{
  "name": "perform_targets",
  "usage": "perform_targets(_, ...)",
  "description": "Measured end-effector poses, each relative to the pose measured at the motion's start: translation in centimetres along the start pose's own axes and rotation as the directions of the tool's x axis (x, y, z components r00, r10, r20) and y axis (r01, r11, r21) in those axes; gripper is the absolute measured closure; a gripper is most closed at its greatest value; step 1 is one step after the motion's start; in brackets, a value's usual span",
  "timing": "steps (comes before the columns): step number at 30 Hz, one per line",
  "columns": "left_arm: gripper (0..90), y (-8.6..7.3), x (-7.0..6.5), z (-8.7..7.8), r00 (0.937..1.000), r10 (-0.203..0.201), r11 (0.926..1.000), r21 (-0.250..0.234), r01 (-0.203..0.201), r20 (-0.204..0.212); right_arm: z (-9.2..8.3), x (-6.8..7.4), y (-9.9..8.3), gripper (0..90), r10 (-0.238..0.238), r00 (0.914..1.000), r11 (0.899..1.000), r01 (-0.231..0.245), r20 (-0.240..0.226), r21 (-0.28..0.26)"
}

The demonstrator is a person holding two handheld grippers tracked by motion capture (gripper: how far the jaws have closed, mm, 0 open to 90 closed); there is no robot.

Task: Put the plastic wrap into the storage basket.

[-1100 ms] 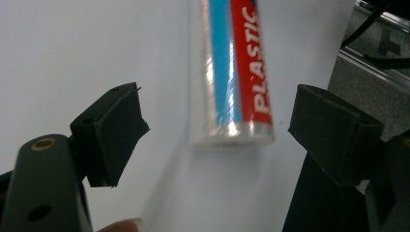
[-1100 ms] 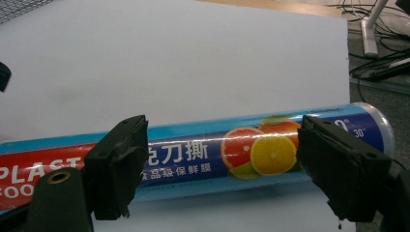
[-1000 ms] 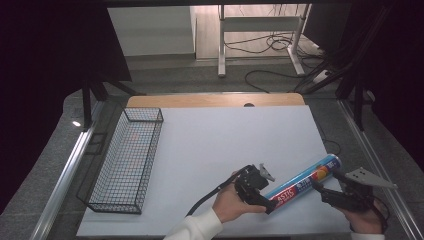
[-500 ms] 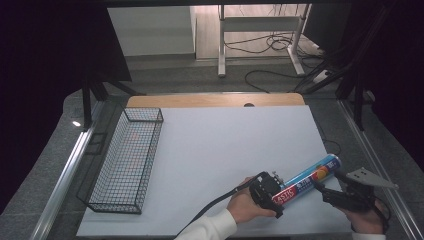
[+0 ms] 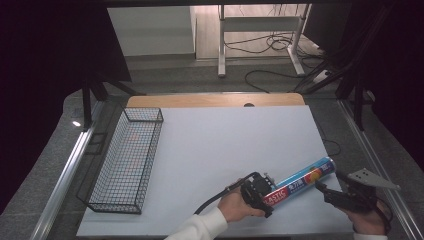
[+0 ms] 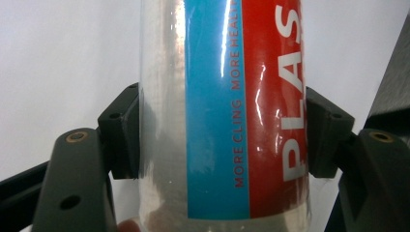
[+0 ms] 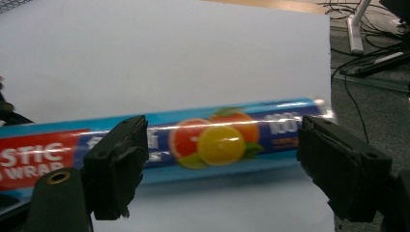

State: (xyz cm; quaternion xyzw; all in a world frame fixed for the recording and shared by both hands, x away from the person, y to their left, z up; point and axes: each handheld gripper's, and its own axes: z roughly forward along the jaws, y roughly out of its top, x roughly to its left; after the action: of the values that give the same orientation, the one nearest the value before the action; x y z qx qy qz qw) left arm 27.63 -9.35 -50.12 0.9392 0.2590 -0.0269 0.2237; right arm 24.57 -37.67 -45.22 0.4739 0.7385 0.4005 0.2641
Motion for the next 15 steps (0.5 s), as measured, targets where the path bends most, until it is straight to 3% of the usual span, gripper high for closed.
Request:
perform_targets(6,31.4,-4.3,1.1,-1.9,0.9997,0.019,0.9998,0.002,-0.019,-0.013,0.1,0.3,0.1,19.4,-0.007,1.0,1.0,0.007,-0.002,0.001)
perform_targets(7,31.4,-4.3,1.1,-1.9,0.9997,0.019,0.9998,0.002,-0.019,-0.013,0.1,0.3,0.1,19.4,-0.007,1.0,1.0,0.007,-0.002,0.001)
perform_targets(8,31.3,-5.9,1.4,-2.5,0.9998,0.018,0.9998,-0.004,-0.018,-0.011,0.2,0.5,0.1,19.4,-0.011,0.9999,1.0,0.011,-0.004,0.002)
perform_targets(11,31.3,-8.2,1.9,-3.5,1.0,0.004,0.9999,-0.014,-0.004,0.003,0.3,0.6,0.2,19.4,-0.014,0.9999,1.0,0.014,-0.008,0.004)
perform_targets(12,31.3,-8.9,2.3,-3.8,0.9997,0.023,0.9997,-0.006,-0.023,0.004,0.3,0.7,0.2,19.4,-0.017,0.9998,1.0,0.017,-0.01,0.005)
perform_targets(15,31.3,-10.2,2.7,-4.4,0.9997,0.019,0.9997,-0.017,-0.019,0.011,0.4,0.7,0.1,19.4,-0.02,0.9997,1.0,0.021,-0.011,0.007)
